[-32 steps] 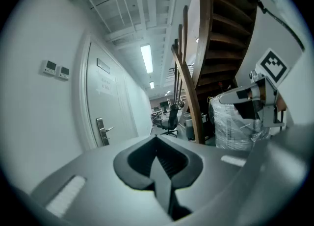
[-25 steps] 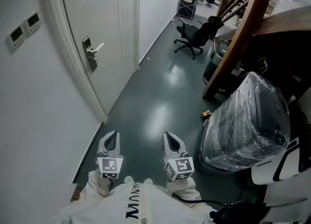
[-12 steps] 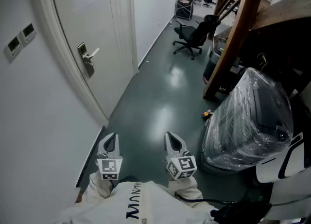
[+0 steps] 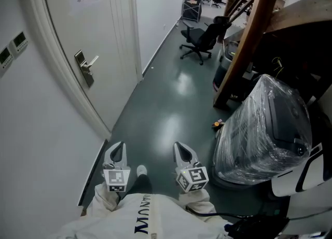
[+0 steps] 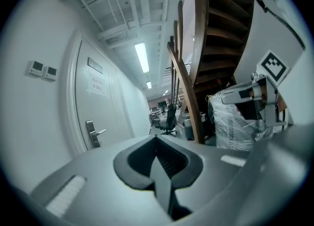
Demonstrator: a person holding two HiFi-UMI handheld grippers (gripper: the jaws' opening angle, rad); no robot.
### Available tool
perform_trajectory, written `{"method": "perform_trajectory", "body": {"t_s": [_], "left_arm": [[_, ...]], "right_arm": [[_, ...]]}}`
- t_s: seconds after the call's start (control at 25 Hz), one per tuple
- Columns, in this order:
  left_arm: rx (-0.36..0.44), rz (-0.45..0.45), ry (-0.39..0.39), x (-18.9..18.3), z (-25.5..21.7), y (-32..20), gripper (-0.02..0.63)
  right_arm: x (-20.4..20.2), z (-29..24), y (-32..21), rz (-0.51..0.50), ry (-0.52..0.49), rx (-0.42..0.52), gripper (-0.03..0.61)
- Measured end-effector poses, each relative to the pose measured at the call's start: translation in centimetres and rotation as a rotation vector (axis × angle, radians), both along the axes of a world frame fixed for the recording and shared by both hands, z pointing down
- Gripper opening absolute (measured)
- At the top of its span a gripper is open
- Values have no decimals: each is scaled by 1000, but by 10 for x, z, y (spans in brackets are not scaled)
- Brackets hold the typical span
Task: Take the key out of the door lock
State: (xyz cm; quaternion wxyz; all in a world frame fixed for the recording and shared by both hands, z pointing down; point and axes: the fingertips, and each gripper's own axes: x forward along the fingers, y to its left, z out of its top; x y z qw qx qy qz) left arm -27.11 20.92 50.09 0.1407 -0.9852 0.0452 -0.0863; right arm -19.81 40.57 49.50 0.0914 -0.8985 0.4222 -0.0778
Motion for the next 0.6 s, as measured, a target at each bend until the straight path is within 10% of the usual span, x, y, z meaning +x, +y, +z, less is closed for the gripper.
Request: {"method": "perform_trajectory", "body": {"t_s": [0.6], "left_arm": [[-32,35,-20,120,8,-91,0]], "right_arm": [[110,2,-94,24,-27,-33,-6]]}}
